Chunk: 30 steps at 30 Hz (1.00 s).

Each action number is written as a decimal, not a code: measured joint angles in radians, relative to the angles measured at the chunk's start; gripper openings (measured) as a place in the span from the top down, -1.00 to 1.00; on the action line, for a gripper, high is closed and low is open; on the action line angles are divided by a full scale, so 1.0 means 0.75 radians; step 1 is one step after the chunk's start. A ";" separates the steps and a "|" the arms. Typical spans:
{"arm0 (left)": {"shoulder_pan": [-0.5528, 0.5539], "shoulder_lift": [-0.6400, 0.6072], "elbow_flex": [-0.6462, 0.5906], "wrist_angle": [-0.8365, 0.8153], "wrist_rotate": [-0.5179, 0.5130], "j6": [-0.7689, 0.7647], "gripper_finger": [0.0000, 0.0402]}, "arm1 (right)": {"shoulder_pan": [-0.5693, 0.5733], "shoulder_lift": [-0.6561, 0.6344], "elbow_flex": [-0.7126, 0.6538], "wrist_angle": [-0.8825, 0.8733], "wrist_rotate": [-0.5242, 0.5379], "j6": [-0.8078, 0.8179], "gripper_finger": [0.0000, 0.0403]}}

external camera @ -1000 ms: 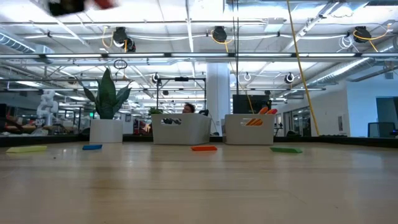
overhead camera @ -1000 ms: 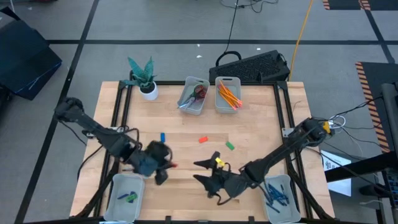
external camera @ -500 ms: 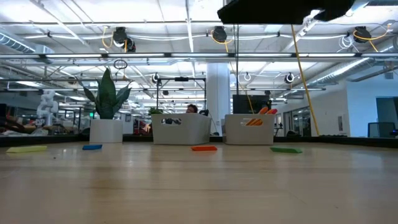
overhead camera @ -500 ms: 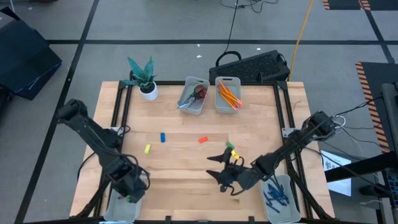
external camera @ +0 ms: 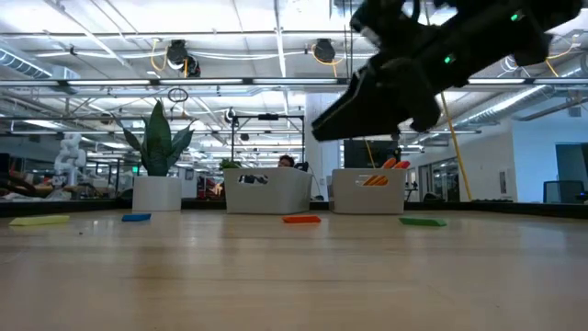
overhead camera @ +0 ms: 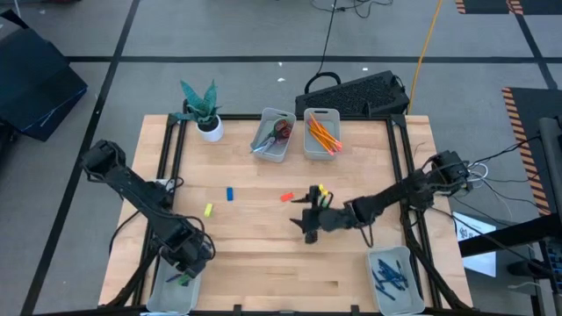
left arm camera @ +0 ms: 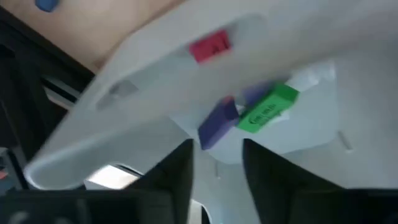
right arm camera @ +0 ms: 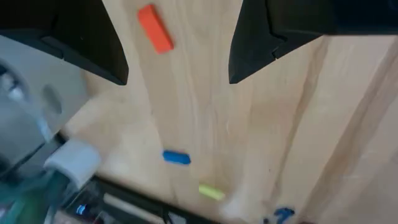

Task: Sort crayons/erasers/pens/pencils in bins
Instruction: Put the green eraser into the bottom left bin

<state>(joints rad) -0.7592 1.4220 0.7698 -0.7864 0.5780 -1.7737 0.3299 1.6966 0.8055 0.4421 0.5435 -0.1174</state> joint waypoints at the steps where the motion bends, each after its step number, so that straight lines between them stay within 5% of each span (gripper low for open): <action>1: -0.003 0.000 -0.006 -0.001 -0.006 0.000 0.29 | -0.030 0.001 0.000 -0.017 -0.034 0.041 -0.35; 6: -0.041 -0.006 0.033 -0.043 0.011 0.064 -0.04 | -0.143 0.020 0.000 -0.078 -0.062 0.152 -0.35; 10: -0.125 -0.057 0.205 -0.285 -0.180 0.060 -0.07 | -0.201 0.028 -0.013 -0.079 -0.067 0.202 -0.35; 15: -0.240 -0.109 0.432 -0.518 -0.918 0.066 0.02 | -0.254 0.027 -0.060 -0.069 0.082 0.319 -0.32; 18: -0.280 -0.109 0.472 -0.482 -1.494 0.210 0.06 | -0.257 0.027 -0.119 -0.070 0.111 0.535 -0.27; 21: -0.277 -0.109 0.439 -0.335 -1.892 0.478 0.06 | -0.178 0.018 -0.143 -0.159 0.130 0.652 -0.23; 26: -0.186 -0.109 0.291 -0.026 -2.240 0.847 -0.11 | 0.005 -0.016 -0.122 -0.415 0.253 0.921 -0.18; 30: -0.061 -0.108 0.136 0.316 -2.319 1.105 -0.33 | 0.107 -0.028 -0.121 -0.532 0.294 1.116 -0.17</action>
<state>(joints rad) -0.8050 1.3407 0.8715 -0.5492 -1.1614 -0.9453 0.4100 1.6752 0.7151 0.0428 0.7643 0.7199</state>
